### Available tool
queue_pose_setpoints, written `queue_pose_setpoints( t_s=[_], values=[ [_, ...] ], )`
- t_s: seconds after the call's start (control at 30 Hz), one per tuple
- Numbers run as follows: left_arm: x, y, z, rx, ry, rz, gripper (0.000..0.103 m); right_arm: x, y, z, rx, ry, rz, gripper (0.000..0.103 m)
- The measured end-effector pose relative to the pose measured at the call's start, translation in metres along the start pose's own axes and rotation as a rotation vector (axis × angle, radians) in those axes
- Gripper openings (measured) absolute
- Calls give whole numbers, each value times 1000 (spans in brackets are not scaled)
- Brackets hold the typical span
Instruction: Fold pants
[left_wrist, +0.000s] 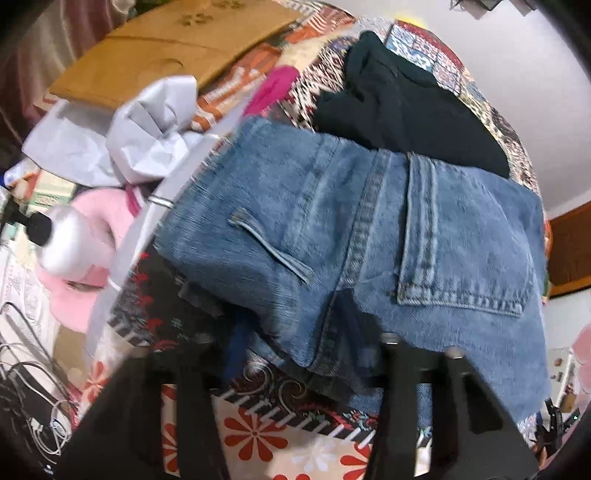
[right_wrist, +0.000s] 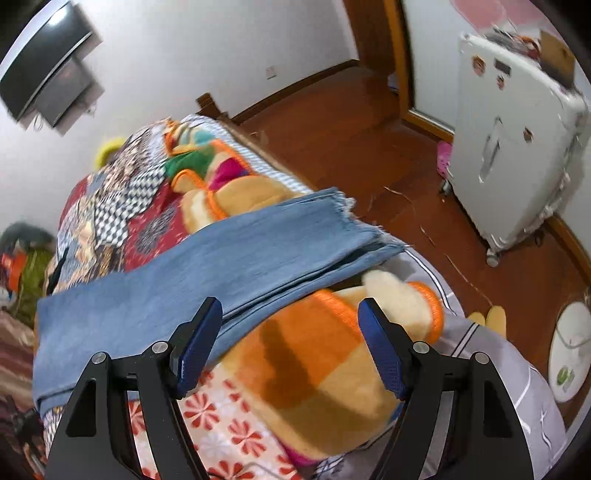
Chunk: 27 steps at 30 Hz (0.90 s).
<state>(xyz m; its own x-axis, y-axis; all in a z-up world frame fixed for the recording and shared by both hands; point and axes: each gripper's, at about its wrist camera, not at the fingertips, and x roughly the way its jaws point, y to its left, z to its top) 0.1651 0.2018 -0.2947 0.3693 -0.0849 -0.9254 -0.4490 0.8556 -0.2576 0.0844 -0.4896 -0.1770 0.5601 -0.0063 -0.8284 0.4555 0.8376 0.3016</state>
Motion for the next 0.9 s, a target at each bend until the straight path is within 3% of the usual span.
queue_pose_setpoints(
  t_s=[0.07,0.17,0.33,0.5,0.63,0.73,0.9],
  values=[
    [-3,-3,1,18,-18,39,22,8,-10,6,29,9,9,56],
    [-6,-8,1,37,-42,74,18,22,-20,17,69,19,28,52],
    [-15,-17,-1,81,-83,132,16,49,-27,29,103,38,-15,39],
    [-19,-24,4,128,-92,170,15,73,-35,28,145,80,-9,35],
    [-30,-34,10,168,-99,187,15,80,-35,32,169,76,-62,8],
    [-47,-44,18,241,-130,226,14,64,-28,43,150,14,-48,5],
    [-82,-54,33,302,-198,240,13,0,-10,81,54,-160,0,5]
  ],
)
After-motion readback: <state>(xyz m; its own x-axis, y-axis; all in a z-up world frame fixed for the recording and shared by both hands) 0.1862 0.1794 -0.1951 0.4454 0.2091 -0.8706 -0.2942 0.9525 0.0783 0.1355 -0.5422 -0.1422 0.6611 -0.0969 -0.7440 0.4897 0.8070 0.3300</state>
